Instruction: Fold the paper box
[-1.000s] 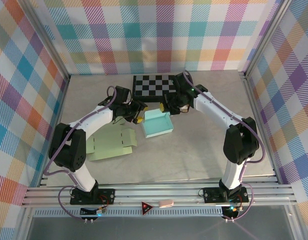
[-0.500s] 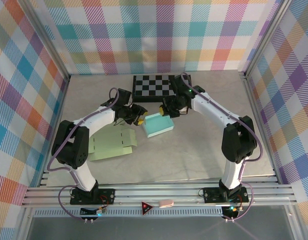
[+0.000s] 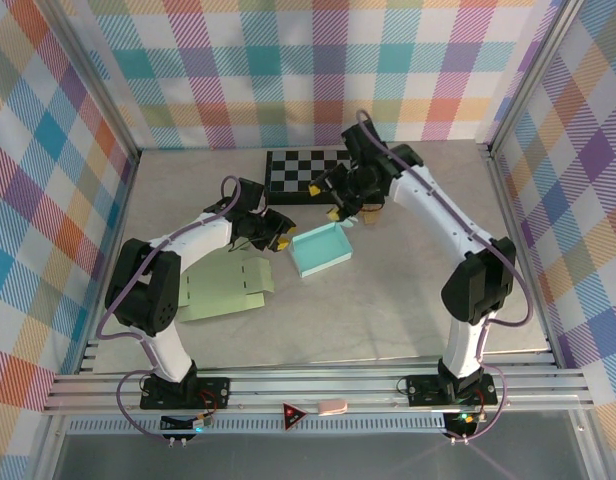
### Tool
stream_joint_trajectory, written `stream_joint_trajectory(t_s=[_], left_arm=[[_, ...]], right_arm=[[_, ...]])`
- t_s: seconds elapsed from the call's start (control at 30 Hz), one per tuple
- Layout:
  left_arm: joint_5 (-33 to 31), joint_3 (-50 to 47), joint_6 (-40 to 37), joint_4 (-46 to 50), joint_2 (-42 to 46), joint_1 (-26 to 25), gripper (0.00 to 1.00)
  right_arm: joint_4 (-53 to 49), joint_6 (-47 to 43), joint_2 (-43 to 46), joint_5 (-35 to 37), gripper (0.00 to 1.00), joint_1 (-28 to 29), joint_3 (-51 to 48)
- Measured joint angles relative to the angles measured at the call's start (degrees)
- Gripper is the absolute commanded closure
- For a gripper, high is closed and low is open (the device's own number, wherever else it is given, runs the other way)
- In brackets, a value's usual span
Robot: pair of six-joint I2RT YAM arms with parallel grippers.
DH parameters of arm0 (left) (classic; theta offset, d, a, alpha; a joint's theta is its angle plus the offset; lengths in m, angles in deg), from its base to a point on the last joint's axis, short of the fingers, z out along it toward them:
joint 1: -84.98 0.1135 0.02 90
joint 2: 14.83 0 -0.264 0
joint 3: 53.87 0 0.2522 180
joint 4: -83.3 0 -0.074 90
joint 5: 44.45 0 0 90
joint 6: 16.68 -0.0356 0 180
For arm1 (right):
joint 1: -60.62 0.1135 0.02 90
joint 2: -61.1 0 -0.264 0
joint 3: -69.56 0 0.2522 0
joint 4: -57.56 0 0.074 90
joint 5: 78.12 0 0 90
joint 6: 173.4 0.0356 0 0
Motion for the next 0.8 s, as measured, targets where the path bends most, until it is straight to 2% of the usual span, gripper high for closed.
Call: stream_joint_trajectory(t_s=[0.2, 0.33, 0.47, 0.57, 0.8], left_arm=[[0.0, 0.2, 0.0, 0.0, 0.0, 0.0, 0.64], [0.0, 0.2, -0.2, 0.0, 0.0, 0.0, 0.64], [0.0, 0.2, -0.2, 0.1, 0.0, 0.0, 0.64], [0.0, 0.2, -0.4, 0.2, 0.0, 0.0, 0.64], [0.0, 0.2, -0.4, 0.5, 0.0, 0.0, 0.65]], right_arm=[[-4.4, -13.6, 1.5, 0.0, 0.44, -9.4, 1.5], [-6.2, -20.9, -3.5, -2.5, 0.48, -14.8, 3.5], [-8.0, -26.9, -15.3, -5.5, 0.52, -14.8, 8.3], [-9.4, -29.6, -21.2, -6.8, 0.53, -13.9, 8.4], [-11.0, -32.6, -23.2, -10.5, 0.56, -12.7, 9.2]])
